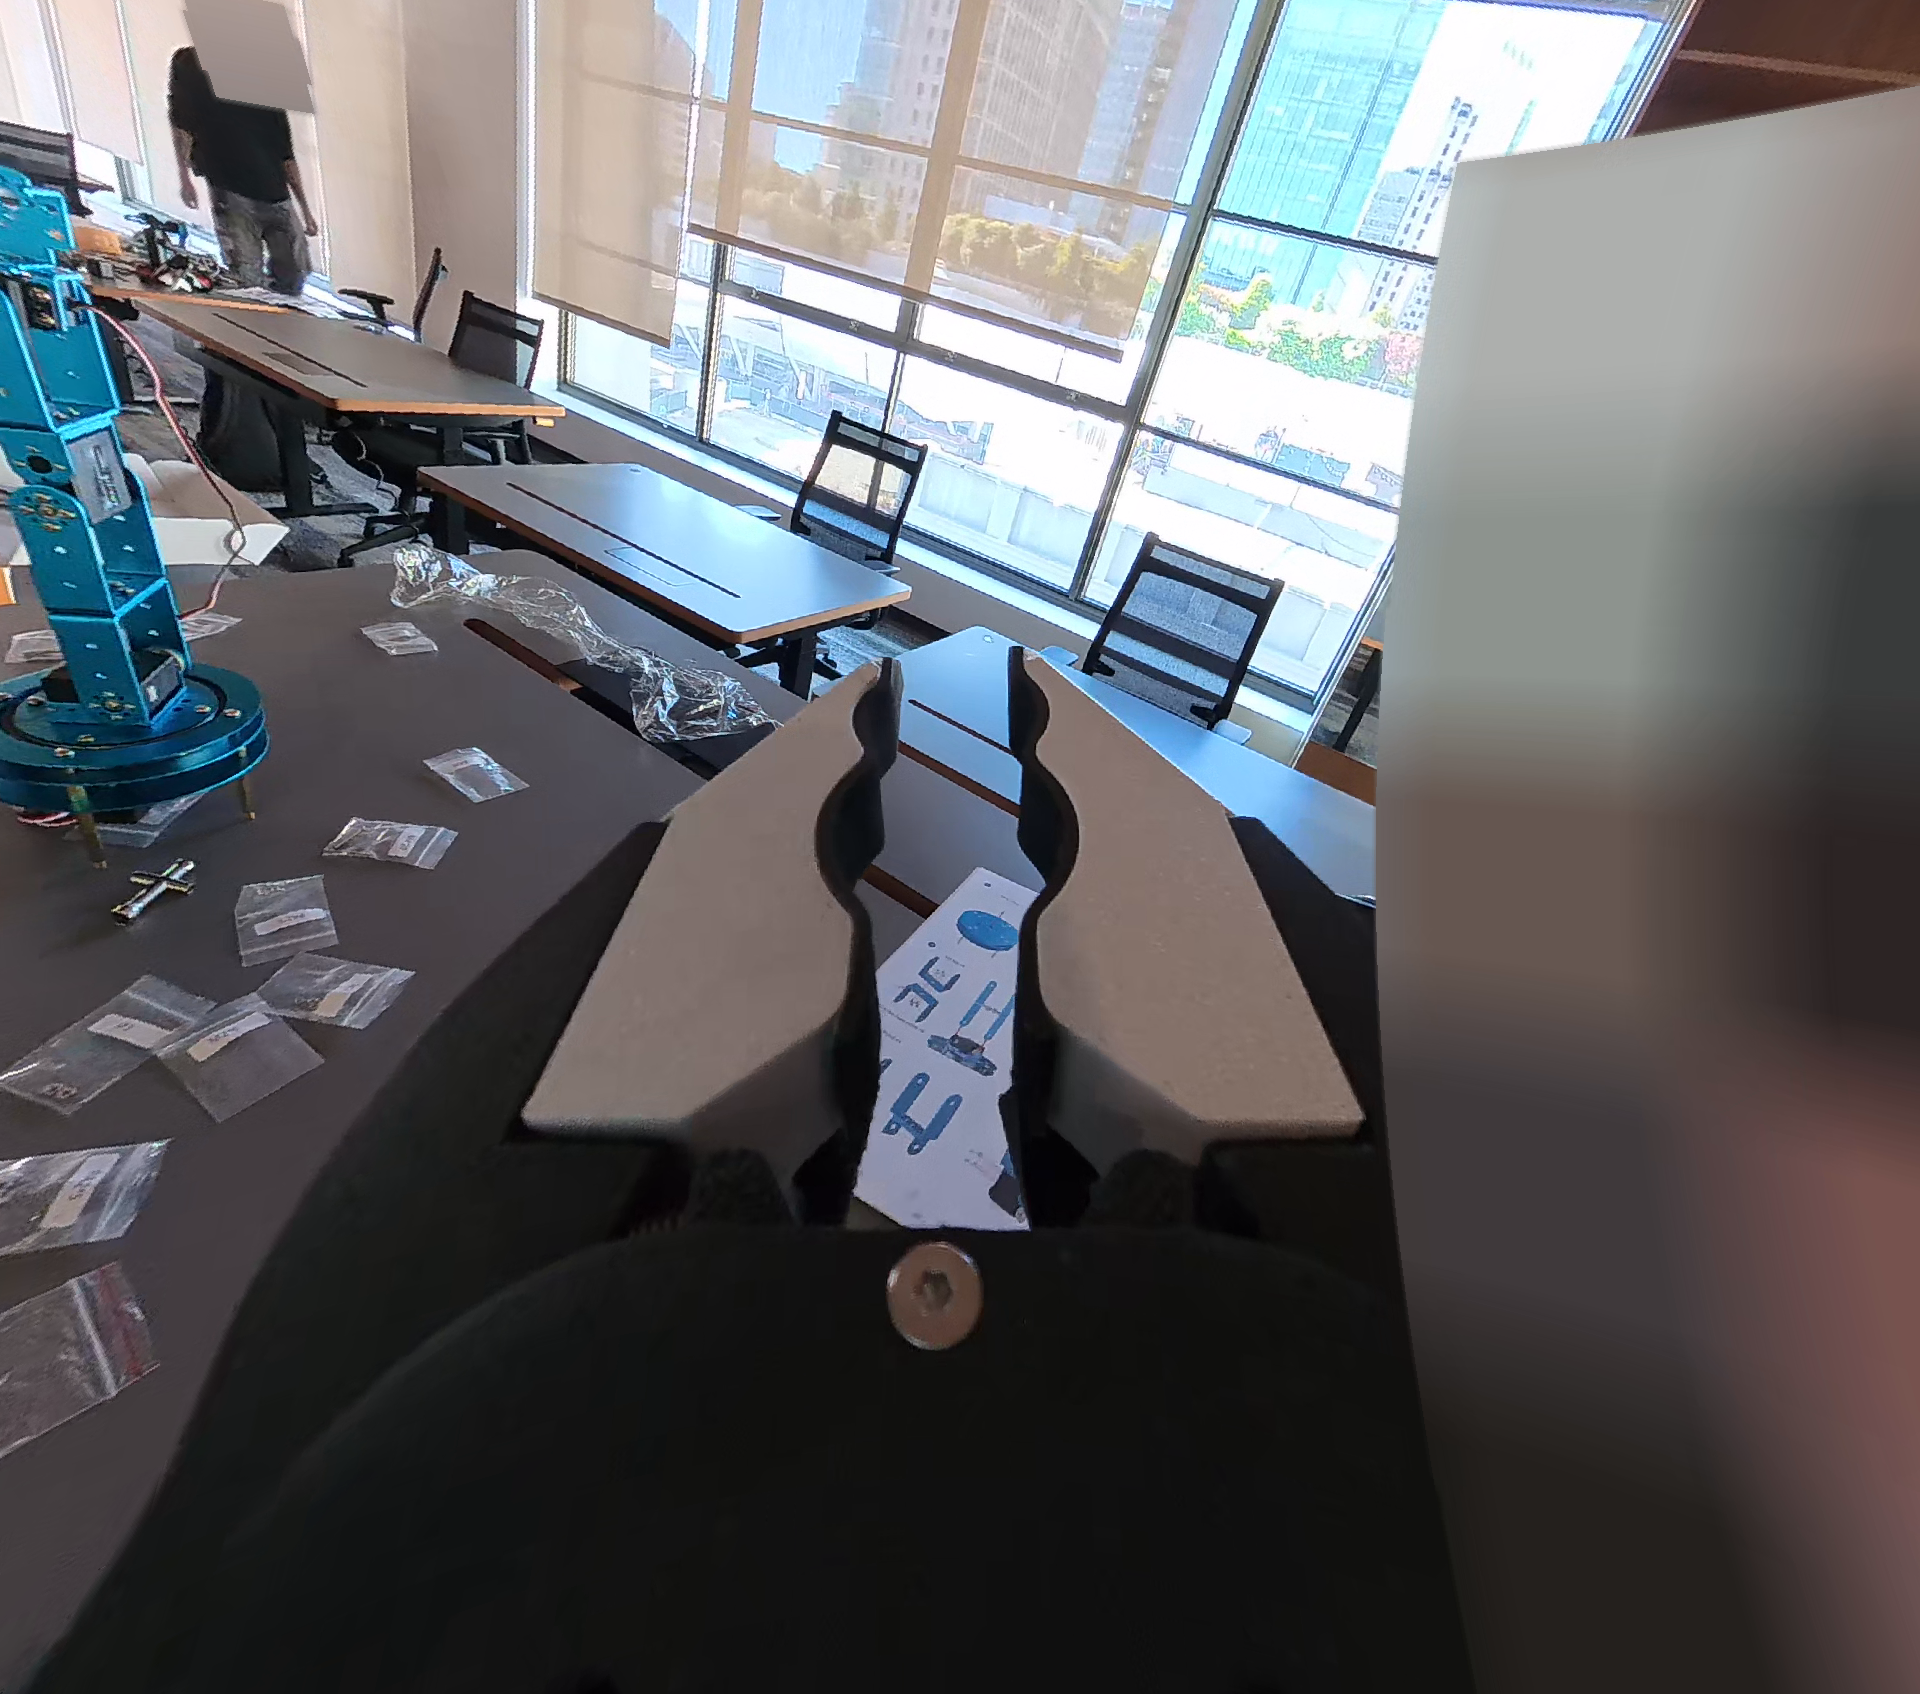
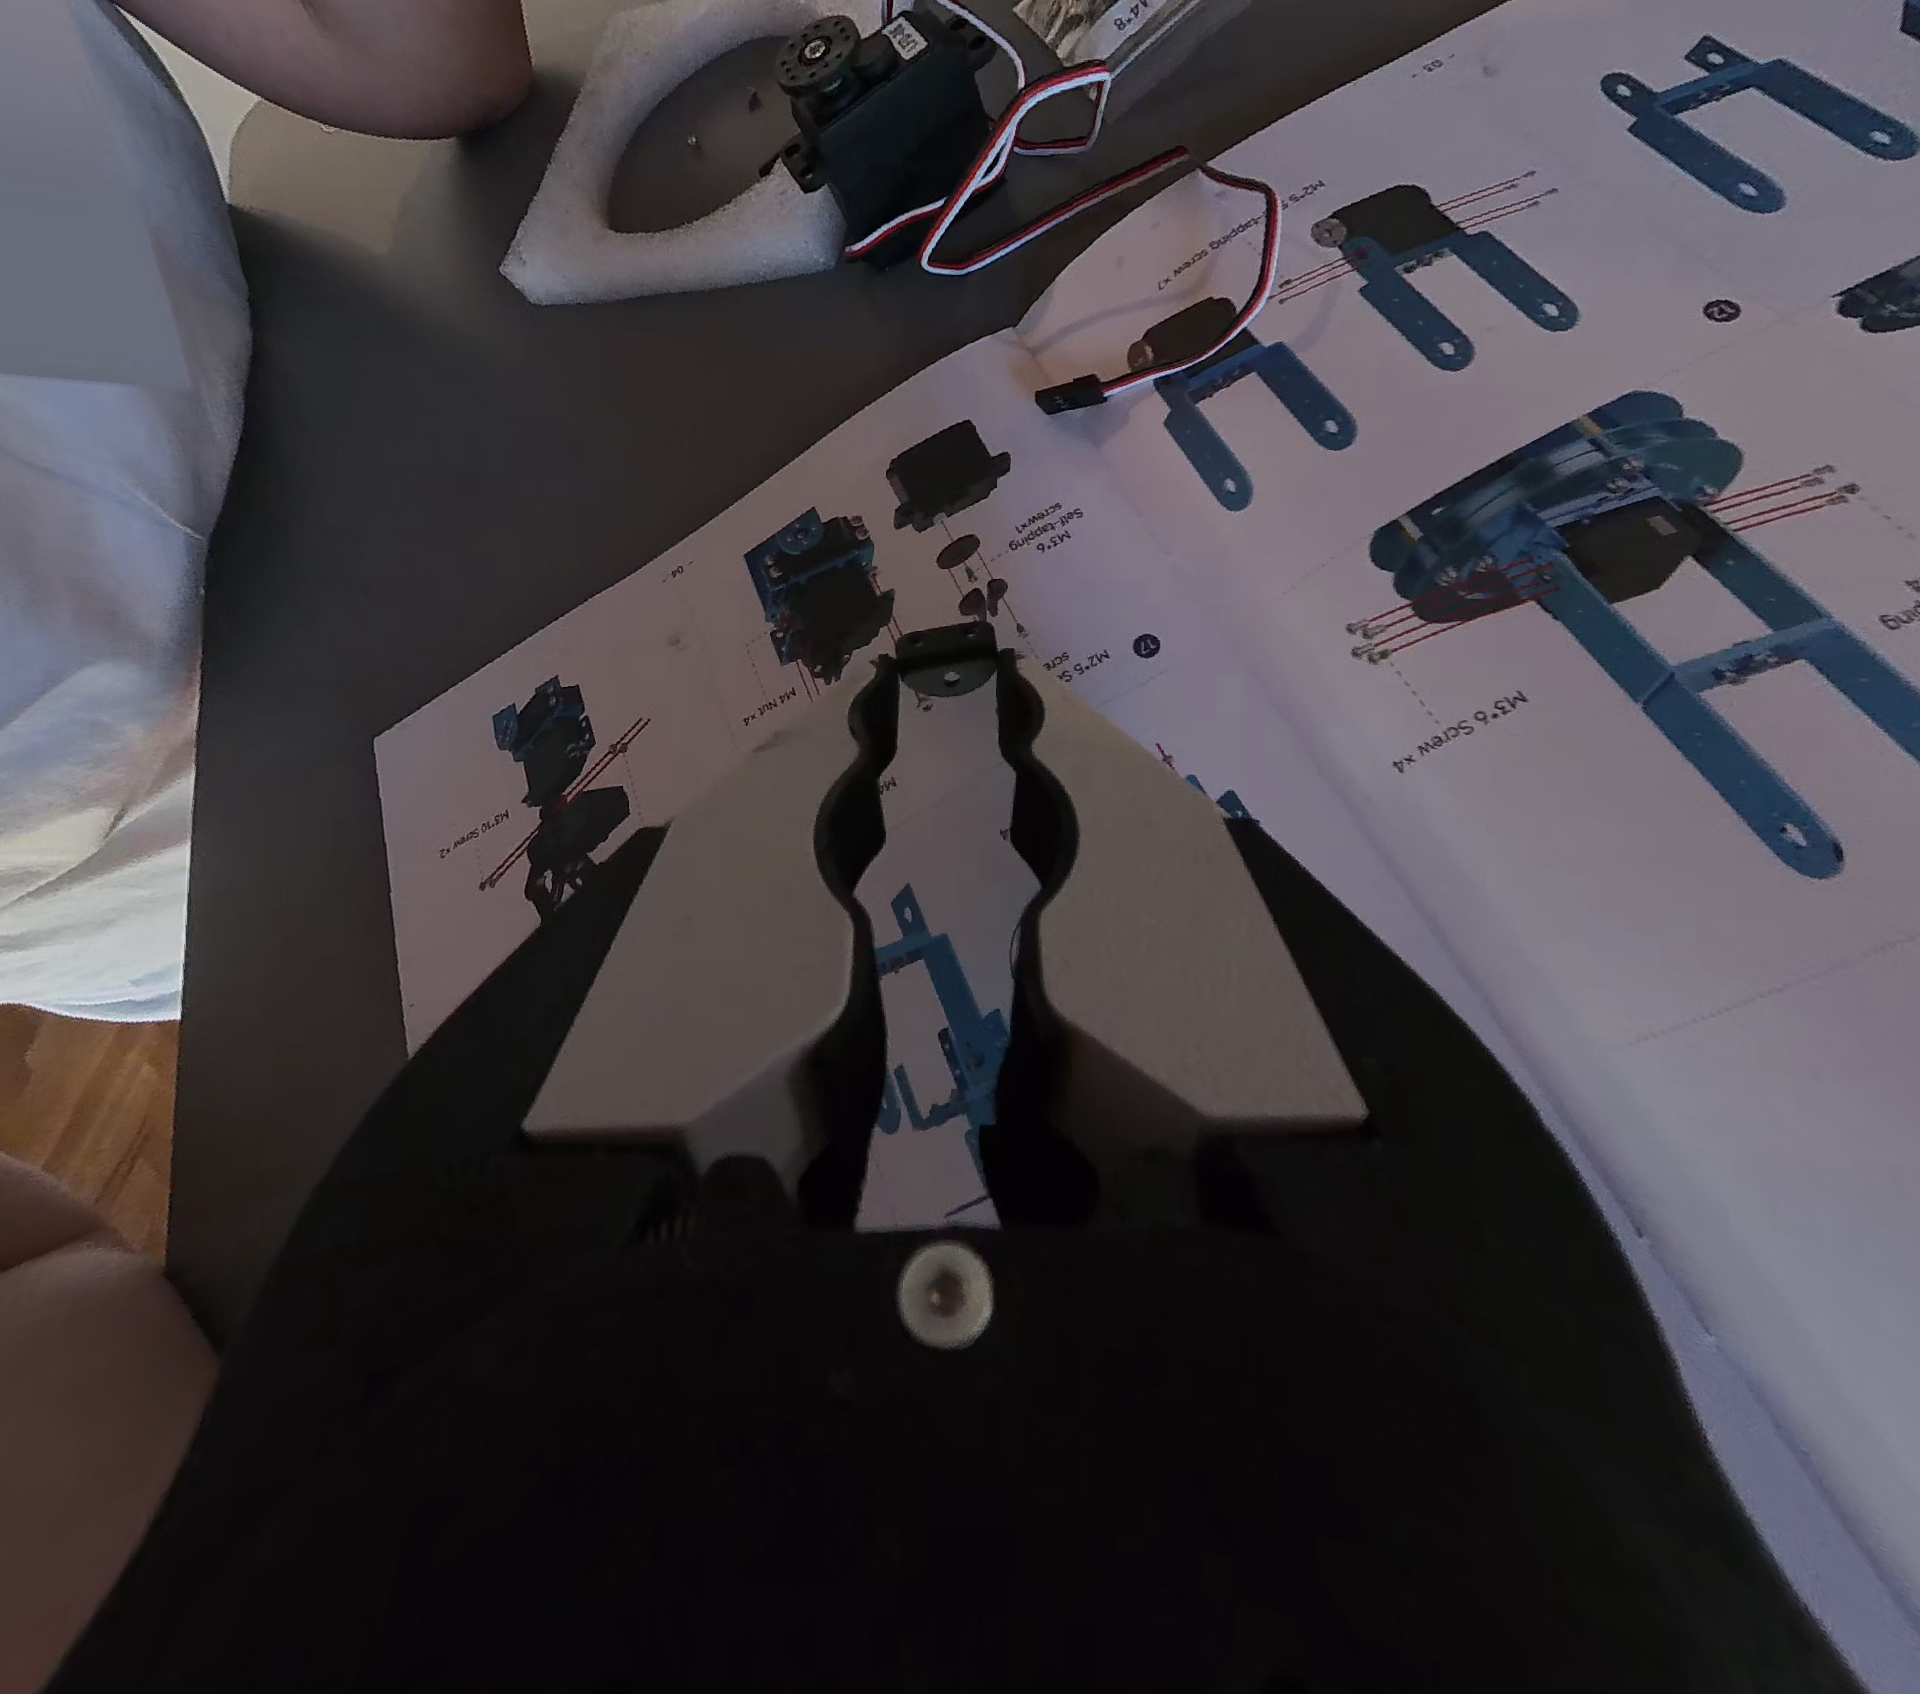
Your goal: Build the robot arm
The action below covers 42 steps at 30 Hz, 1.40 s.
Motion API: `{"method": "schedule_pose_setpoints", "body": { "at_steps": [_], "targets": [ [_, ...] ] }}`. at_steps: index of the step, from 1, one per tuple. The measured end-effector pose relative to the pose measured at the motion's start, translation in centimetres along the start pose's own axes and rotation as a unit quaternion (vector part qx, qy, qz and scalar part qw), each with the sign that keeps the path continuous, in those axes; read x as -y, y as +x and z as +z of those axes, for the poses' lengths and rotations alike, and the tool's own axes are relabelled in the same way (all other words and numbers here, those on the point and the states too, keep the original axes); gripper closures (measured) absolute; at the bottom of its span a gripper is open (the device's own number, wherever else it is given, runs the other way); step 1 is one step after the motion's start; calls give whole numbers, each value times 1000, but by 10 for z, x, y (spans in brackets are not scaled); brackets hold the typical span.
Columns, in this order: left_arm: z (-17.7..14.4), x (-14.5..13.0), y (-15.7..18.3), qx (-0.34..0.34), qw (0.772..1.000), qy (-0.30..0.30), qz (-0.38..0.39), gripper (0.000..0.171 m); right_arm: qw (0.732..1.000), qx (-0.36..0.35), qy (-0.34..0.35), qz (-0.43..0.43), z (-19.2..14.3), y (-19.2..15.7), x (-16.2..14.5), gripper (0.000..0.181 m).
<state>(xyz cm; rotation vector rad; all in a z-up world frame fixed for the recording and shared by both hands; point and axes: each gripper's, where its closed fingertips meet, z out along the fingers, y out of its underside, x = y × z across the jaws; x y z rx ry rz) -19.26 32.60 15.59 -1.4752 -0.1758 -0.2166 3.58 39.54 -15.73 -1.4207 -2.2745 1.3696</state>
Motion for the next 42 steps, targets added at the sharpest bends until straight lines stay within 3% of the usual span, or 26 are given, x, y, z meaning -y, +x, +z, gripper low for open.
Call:
{"method": "schedule_pose_setpoints", "body": {
  "at_steps": [8,20,31,39,42],
  "targets": [
    [-6,-1,-7,15,1000,-14,4,152,1000,-2,16,1,-2,3,4,163],
    [-3,-6,9,-10,999,-29,19,153,998,-25,61,5,-14,12,12,163],
    [-9,-11,20,-51,997,-56,18,153,979,-95,181,-10,-29,6,58,163],
    [-35,6,-9,-24,1000,-17,-11,154,943,-156,287,-63,-33,-15,116,163],
    [-39,8,-14,-22,1000,-10,-19,154,940,-159,283,-103,-23,-29,131,163]
  ]
}}
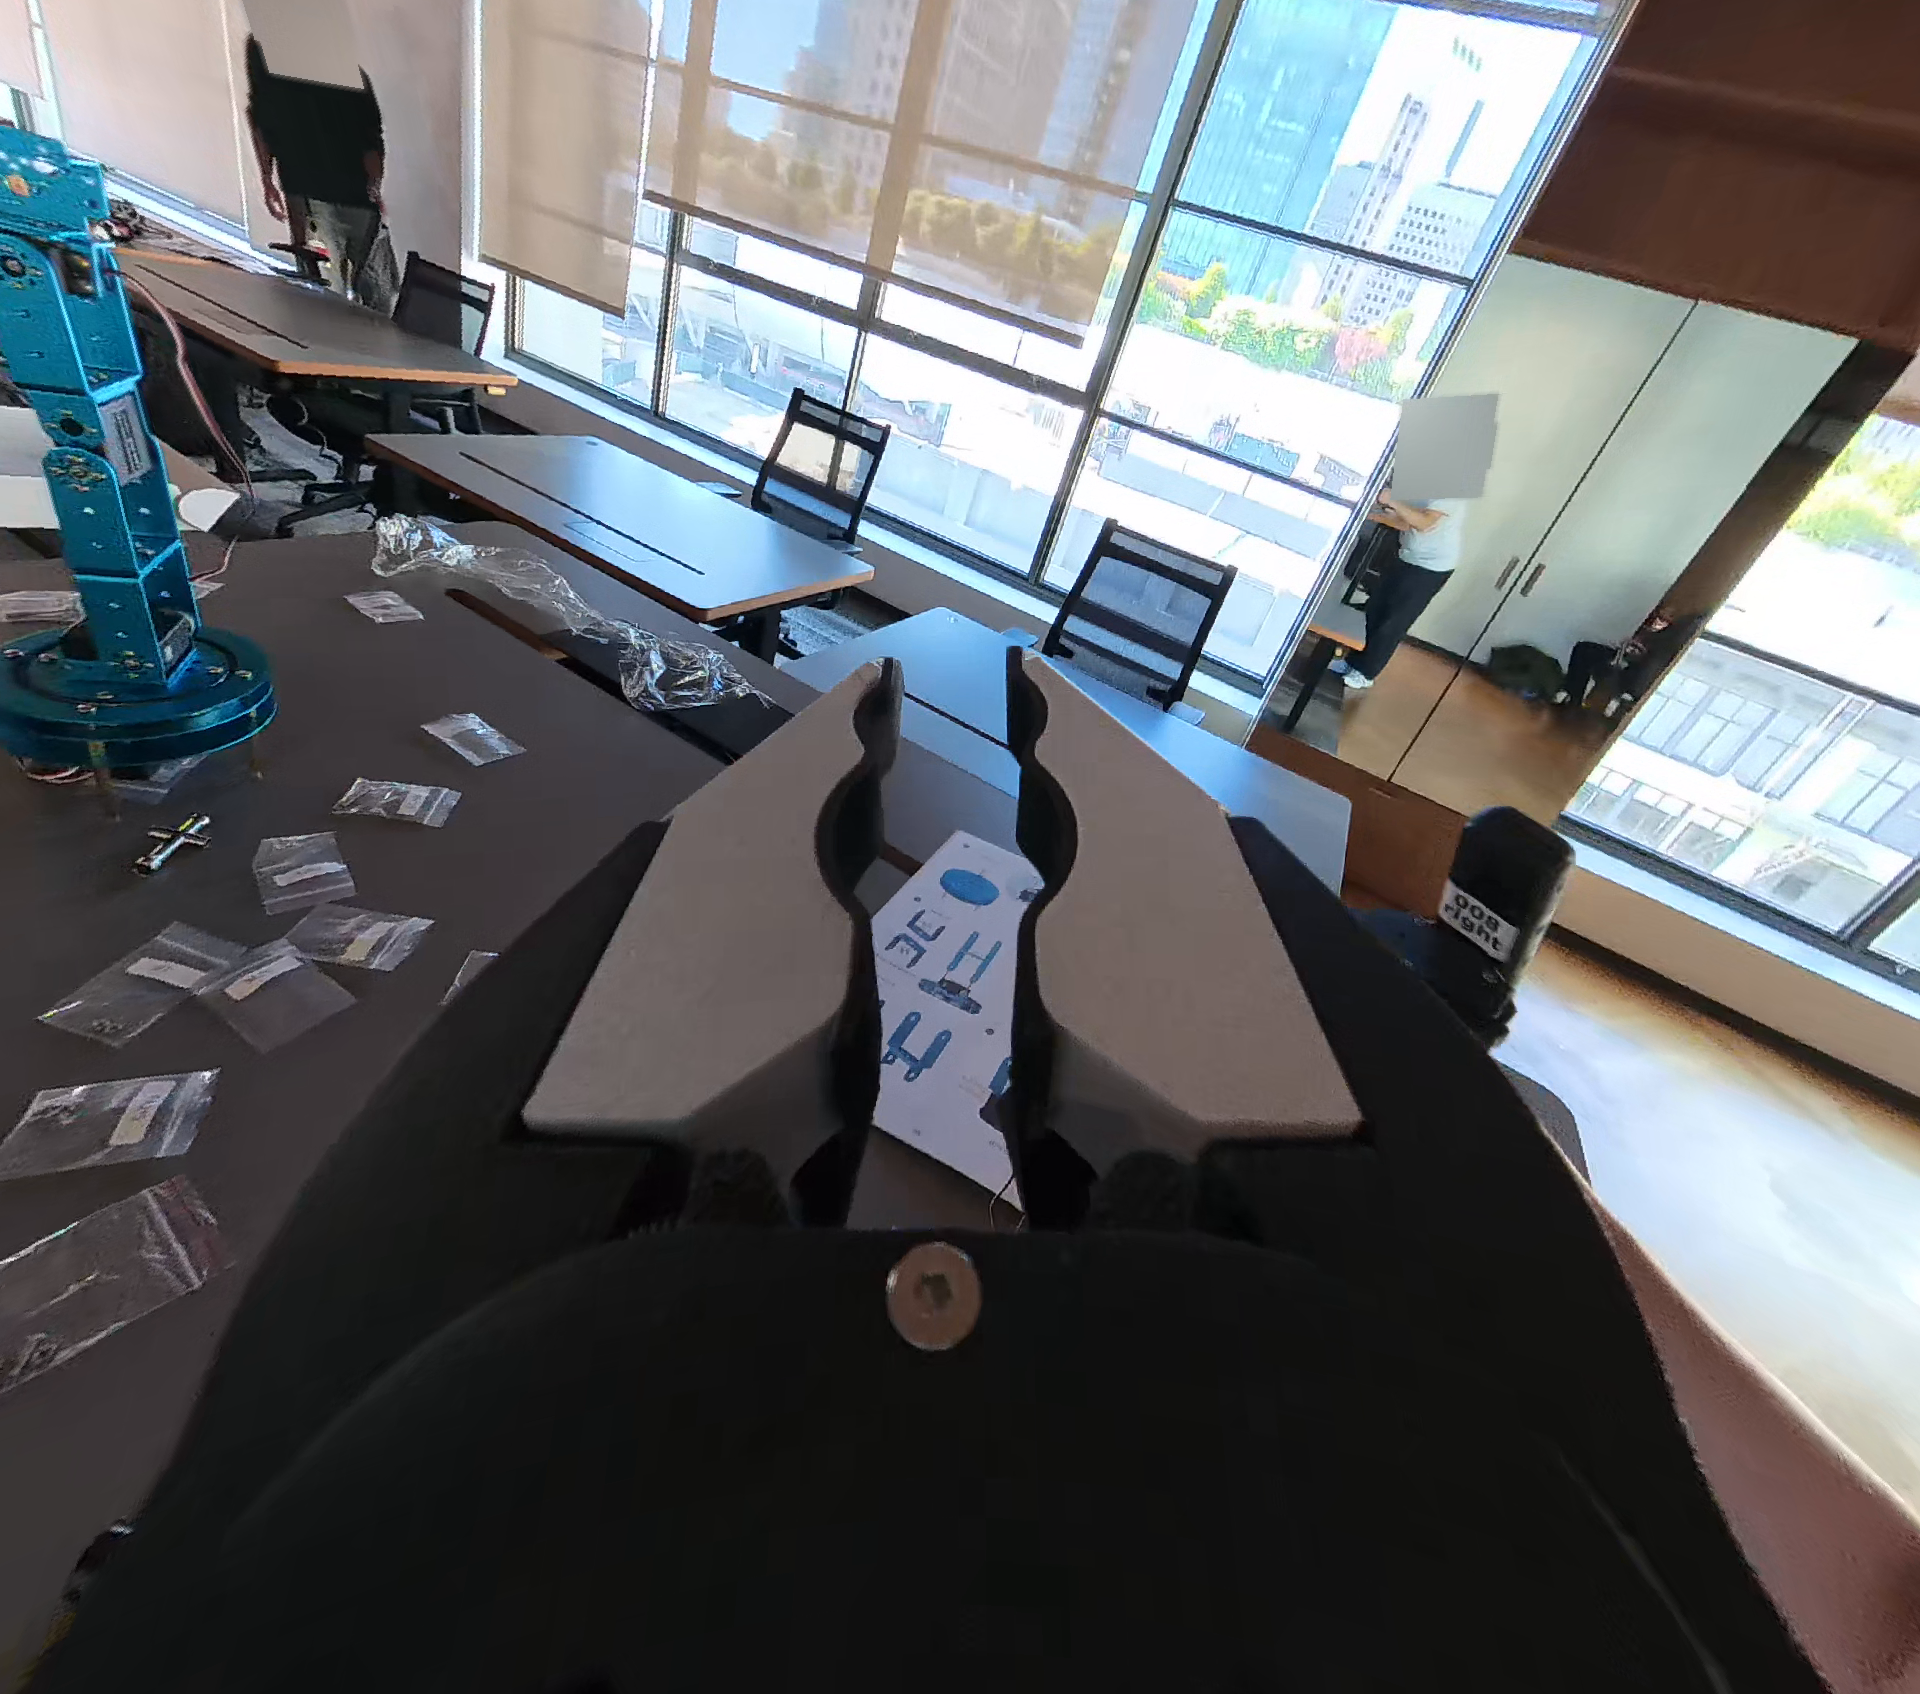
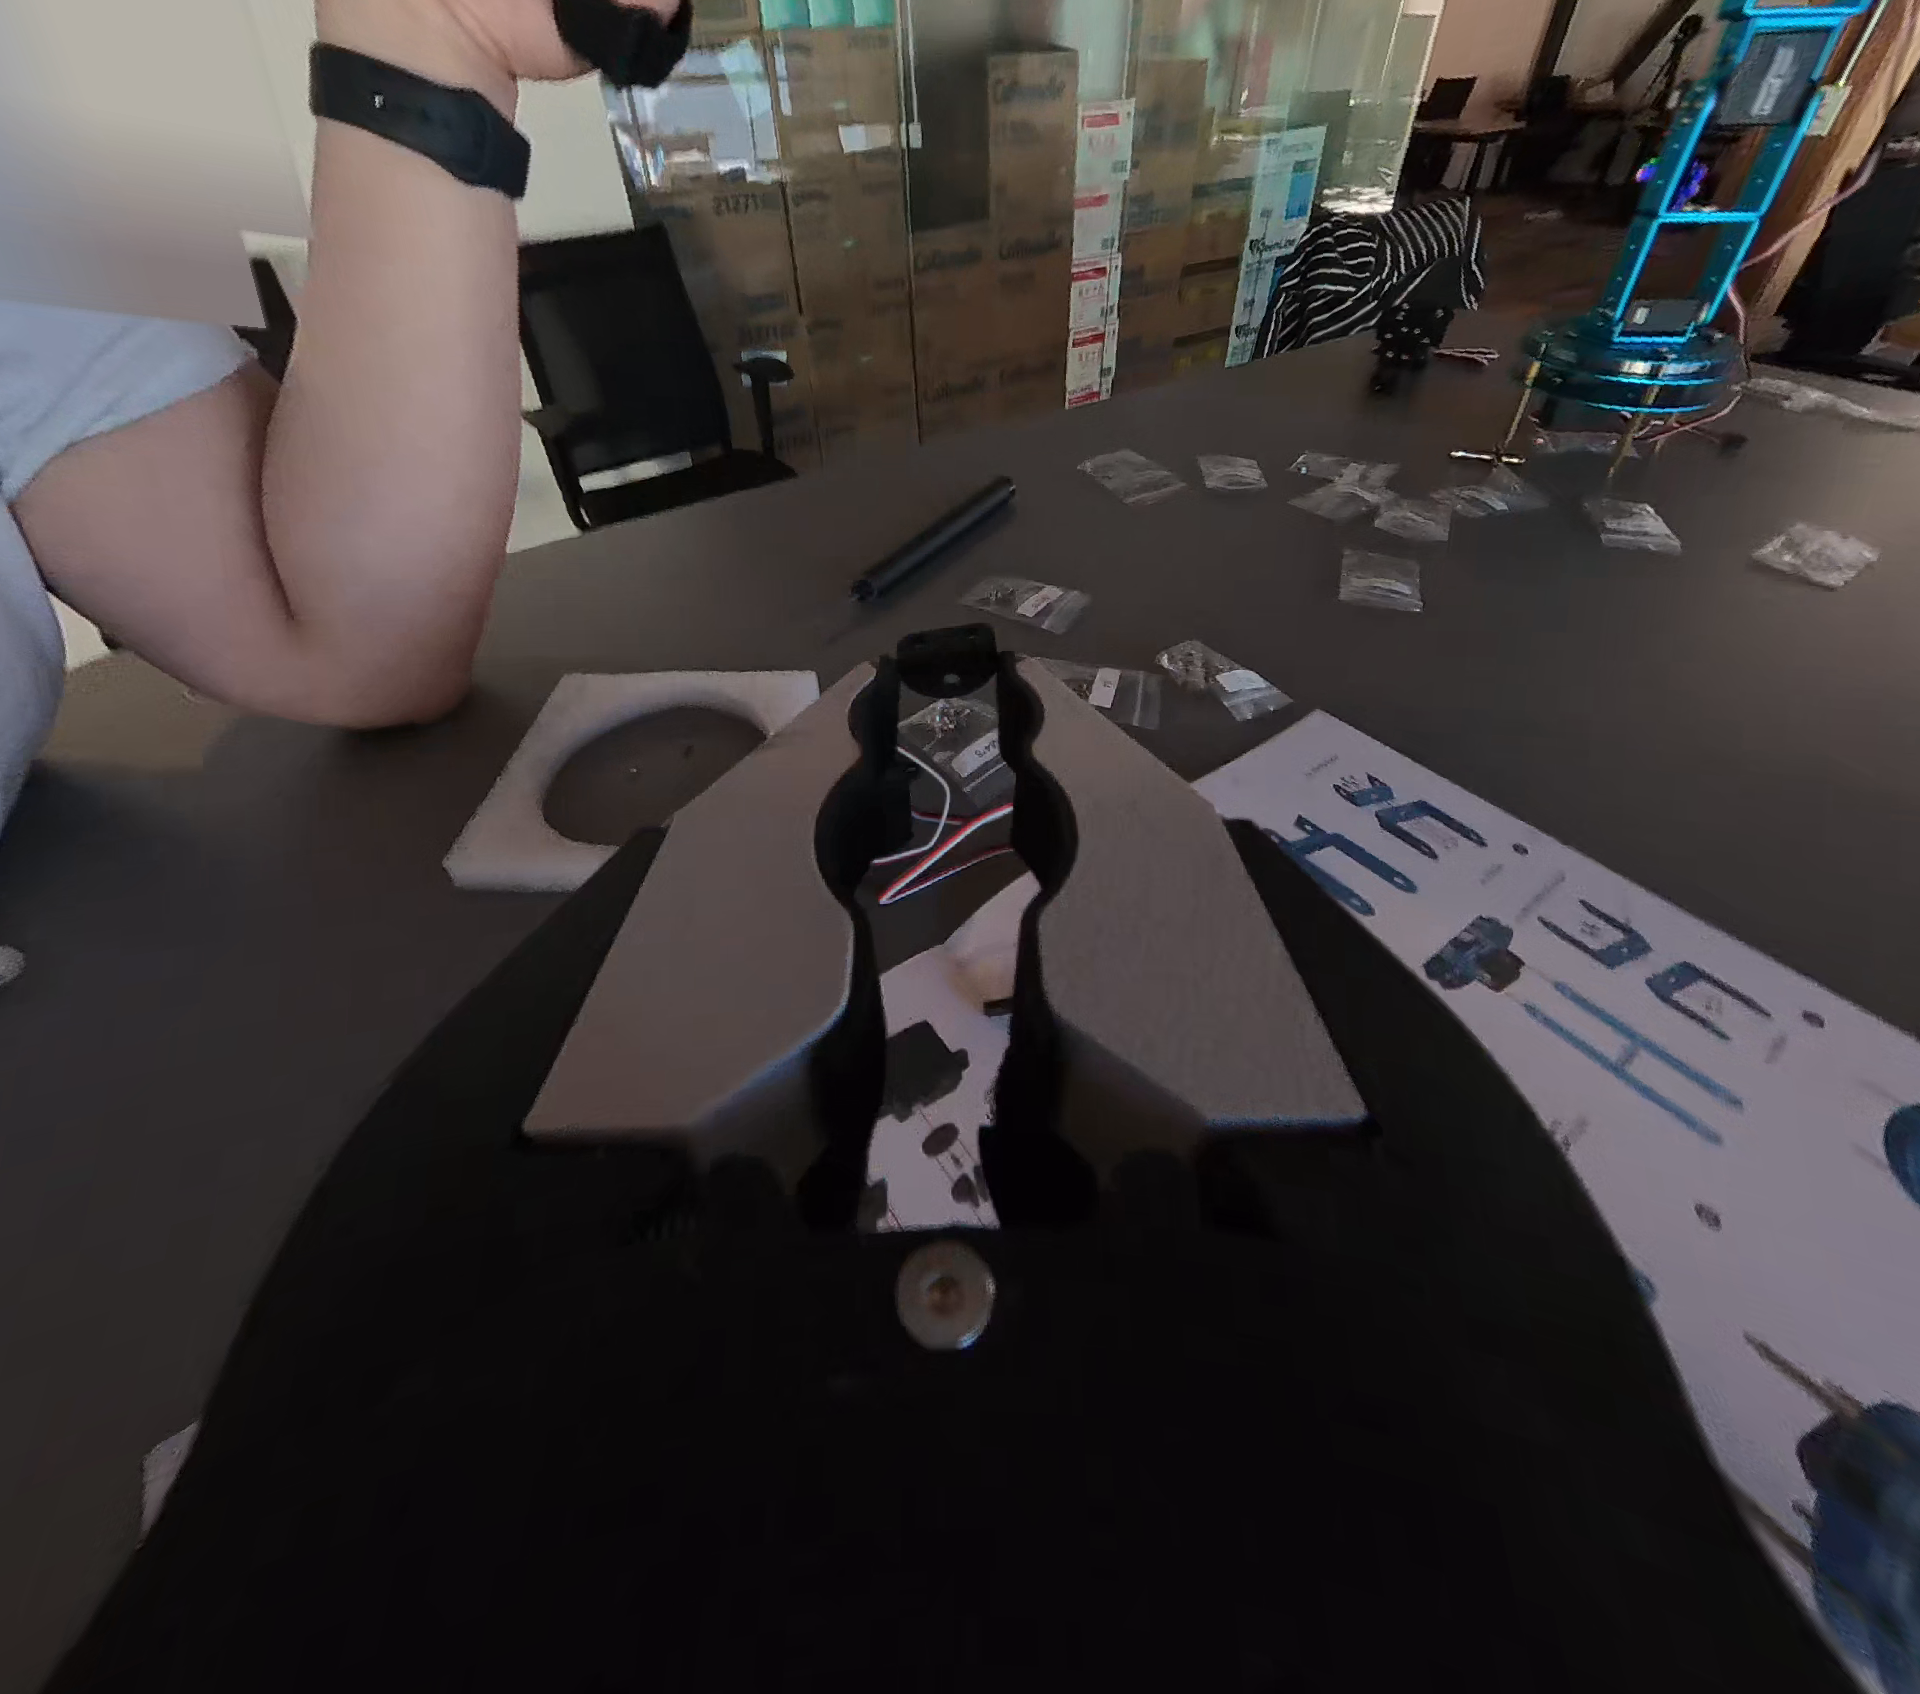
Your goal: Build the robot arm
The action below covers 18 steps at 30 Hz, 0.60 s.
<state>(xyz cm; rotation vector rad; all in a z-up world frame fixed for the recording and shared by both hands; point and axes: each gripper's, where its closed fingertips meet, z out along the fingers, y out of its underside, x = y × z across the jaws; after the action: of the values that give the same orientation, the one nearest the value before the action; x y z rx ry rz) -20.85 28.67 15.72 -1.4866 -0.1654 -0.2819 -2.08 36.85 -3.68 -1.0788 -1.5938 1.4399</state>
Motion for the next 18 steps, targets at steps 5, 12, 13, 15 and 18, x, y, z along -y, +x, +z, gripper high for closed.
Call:
{"method": "schedule_pose_setpoints", "body": {
  "at_steps": [5,12,13,15,18],
  "targets": [
    [5,-3,3,-8,1000,-8,1,153,998,21,-39,-44,20,-17,-4,163],
    [12,-8,7,-9,1000,-18,5,153,994,30,-70,-77,29,-27,-15,163],
    [13,-9,6,-8,1000,-21,6,153,993,23,-77,-87,30,-26,-17,163],
    [15,-10,6,-6,1000,-24,6,153,990,15,-92,-102,34,-24,-24,163],
    [21,-15,8,-11,999,-36,5,153,985,8,-121,-123,37,-23,-37,163]
  ]
}}
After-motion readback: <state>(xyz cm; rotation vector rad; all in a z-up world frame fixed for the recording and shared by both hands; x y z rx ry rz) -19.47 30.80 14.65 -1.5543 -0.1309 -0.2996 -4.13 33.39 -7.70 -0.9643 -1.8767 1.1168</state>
